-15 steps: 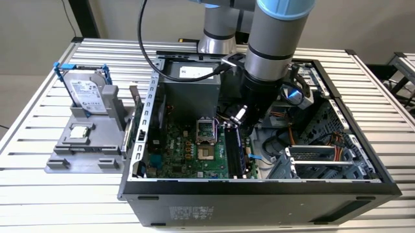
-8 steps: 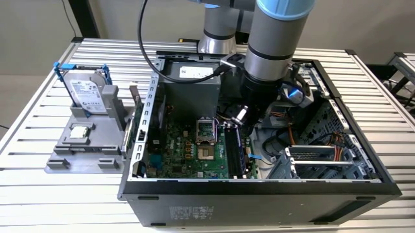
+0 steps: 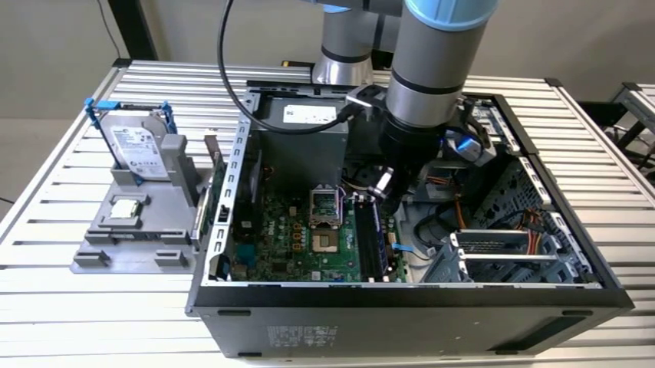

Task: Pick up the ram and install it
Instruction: 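Press down the ram until it locks into place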

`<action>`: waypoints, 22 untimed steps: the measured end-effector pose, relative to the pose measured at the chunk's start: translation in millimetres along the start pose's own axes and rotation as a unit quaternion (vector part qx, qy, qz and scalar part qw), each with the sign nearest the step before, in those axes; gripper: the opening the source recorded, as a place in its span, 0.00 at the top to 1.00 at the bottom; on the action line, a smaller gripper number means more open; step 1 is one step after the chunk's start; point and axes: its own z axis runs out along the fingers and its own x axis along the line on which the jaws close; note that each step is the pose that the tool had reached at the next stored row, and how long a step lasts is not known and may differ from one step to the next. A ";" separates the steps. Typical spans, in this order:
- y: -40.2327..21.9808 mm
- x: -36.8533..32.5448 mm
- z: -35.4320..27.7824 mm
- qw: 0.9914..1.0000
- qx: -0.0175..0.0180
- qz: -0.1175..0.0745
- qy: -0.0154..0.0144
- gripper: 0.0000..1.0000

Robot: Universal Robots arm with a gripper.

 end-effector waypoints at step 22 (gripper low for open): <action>-11.0 12.1 -0.6 0.995 -0.001 -0.098 -0.005 1.00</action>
